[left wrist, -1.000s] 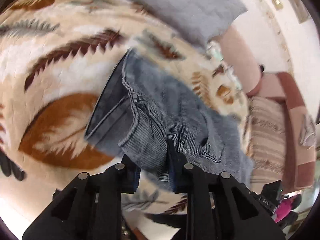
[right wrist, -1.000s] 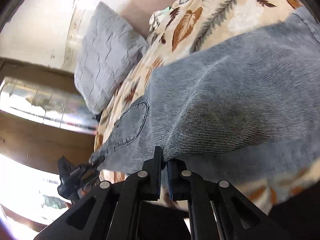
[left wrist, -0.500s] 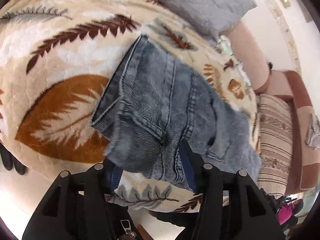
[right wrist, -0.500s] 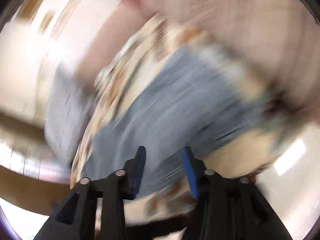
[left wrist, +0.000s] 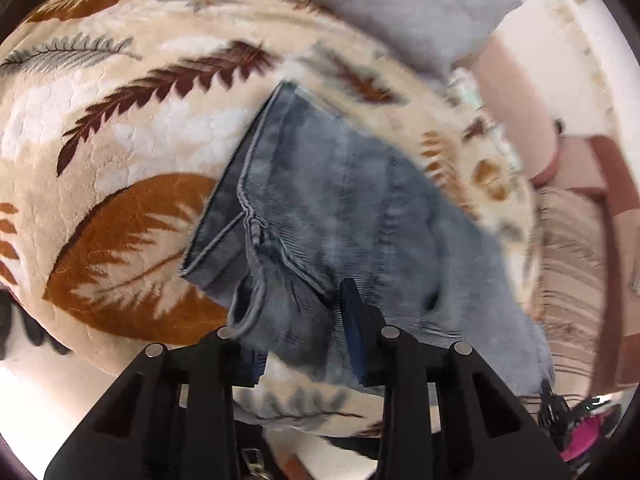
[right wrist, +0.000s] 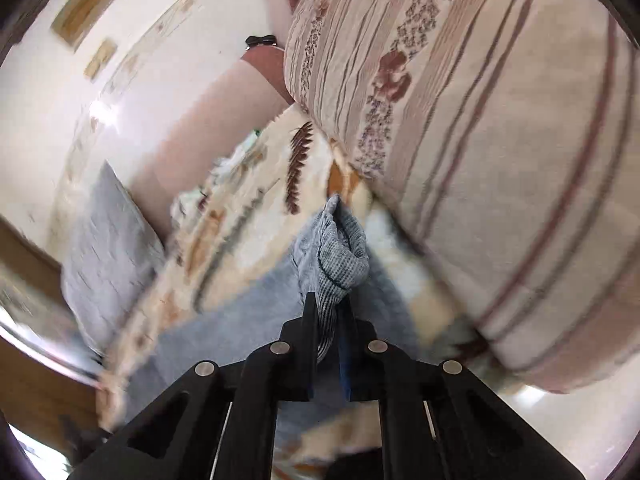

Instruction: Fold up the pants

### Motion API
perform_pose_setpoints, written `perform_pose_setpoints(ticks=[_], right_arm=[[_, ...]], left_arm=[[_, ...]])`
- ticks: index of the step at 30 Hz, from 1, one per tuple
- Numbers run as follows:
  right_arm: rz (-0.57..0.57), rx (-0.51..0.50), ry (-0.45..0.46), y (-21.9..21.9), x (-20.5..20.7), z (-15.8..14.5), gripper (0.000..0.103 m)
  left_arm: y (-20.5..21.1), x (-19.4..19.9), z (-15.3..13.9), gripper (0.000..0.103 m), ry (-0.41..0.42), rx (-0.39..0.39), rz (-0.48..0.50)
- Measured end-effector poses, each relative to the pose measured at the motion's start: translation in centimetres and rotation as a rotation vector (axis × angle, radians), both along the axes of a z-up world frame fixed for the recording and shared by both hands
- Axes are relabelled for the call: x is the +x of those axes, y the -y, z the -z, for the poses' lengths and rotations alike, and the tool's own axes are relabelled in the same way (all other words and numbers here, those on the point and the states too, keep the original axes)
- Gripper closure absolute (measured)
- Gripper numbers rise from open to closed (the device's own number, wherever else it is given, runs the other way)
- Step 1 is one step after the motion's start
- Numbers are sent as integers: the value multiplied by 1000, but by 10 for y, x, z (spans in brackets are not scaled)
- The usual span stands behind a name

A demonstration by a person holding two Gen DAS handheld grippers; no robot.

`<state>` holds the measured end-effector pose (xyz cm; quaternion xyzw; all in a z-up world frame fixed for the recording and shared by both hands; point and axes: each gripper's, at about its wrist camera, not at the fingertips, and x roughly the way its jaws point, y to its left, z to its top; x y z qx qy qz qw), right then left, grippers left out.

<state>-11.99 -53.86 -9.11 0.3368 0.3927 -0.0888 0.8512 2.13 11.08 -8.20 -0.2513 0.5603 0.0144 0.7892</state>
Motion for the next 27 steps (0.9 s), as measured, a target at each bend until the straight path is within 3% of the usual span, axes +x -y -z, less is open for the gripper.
perform_pose_setpoints(ticks=[2,4,5,7,10,11,12,14,16,20,22,26,27], right_arm=[[1,16,-133,2,0,39,94],[16,63,-132,4,-10,50,94],[33,63,-130,5,-18,43,84],[35,50,-110,2,-26,22,84],[-20,-101,-3,-15,-33,-32,73],[-67,-137,33,-25,-27,-45,65],[-108,-150,54,-38,-13,-54,57],[-270,-122,101,-77,30,-64,50],[-424,-75,104,-122,80,-59,50],[-640,-18,41,-220,182,-34,50],[-709,-51,14,-261,221,-21,50],[-839,-129,-109,-314,263,15,51],[-882,-142,-130,-323,264,21,63]], left_arm=[[1,3,17,72,-37,1,-5],[2,2,12,71,-29,10,17],[1,0,7,71,-35,6,46],[-4,-9,-6,72,-35,-27,118],[-21,-28,-39,72,65,-66,223],[-27,-30,-53,69,112,-52,229],[-33,-28,-63,64,156,-30,217],[-40,-10,-74,34,209,39,168],[-45,17,-69,33,201,69,136],[-53,78,-23,33,22,-37,118],[-52,89,-4,33,-35,-44,125],[-43,89,9,33,-39,-130,180],[-39,88,9,34,-35,-150,200]])
